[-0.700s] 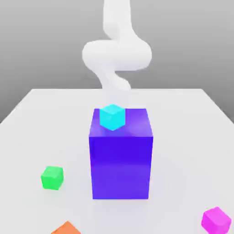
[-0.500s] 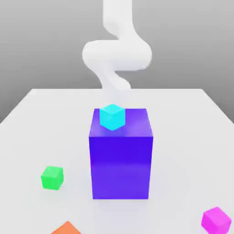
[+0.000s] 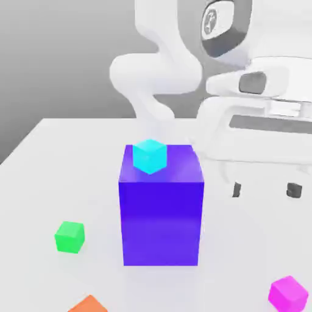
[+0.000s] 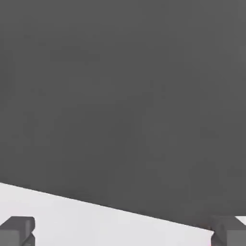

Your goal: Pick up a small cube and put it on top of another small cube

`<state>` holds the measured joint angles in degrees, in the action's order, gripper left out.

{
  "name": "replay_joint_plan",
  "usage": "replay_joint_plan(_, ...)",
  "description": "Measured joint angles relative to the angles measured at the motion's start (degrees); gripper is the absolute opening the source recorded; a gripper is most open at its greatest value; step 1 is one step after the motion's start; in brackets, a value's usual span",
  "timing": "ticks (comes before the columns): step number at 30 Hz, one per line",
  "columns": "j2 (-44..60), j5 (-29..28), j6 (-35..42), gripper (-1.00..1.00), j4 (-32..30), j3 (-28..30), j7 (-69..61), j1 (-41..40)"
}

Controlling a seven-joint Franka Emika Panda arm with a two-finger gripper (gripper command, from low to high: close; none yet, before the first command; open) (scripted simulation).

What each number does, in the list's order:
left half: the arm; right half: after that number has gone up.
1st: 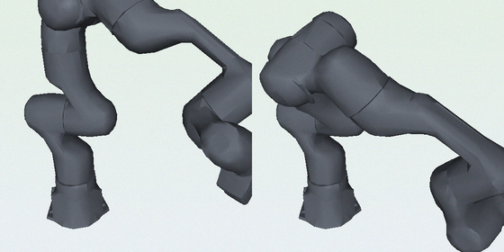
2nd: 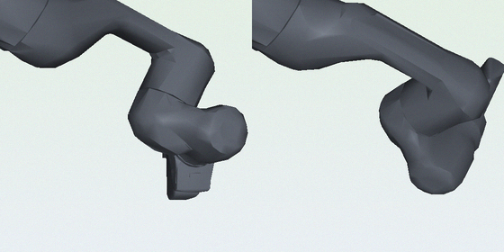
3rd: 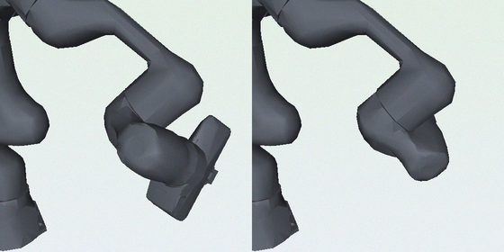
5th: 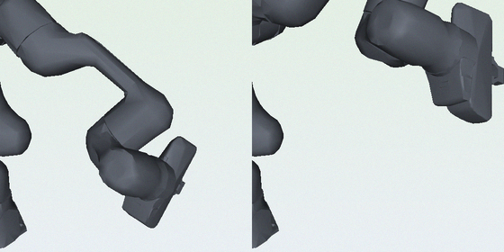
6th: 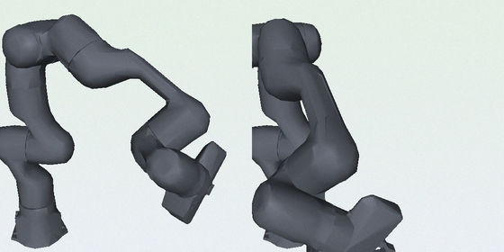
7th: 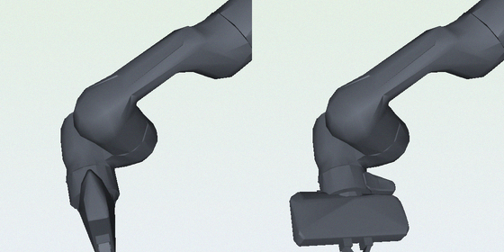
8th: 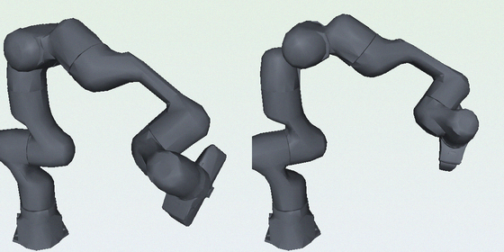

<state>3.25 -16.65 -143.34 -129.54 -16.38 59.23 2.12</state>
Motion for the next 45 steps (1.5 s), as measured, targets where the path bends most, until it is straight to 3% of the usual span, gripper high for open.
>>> replay_joint_plan(10, 18.83, 0.29, -6.43, 0.0, 0.54, -3.16, 0.65, 4.22)
replay_joint_plan(14, 27.13, -3.25, -12.04, 0.0, 2.33, 0.05, 3.27, 7.29)
replay_joint_plan(15, 28.48, -3.92, -13.03, -1.0, 2.66, 0.82, 3.76, 7.92)
replay_joint_plan(22, 28.42, -3.84, -13.01, -1.0, 2.64, 0.77, 3.71, 7.91)
replay_joint_plan(28, 18.45, 2.86, -7.8, -1.0, 0.09, -2.73, 0.83, 3.27)
replay_joint_plan(37, 7.45, 12.74, -8.44, -1.0, -9.59, 5.98, 15.13, -6.24)
replay_joint_plan(45, -1.55, 15.38, -9.47, -1.0, -18.69, 14.95, 33.27, -16.82)
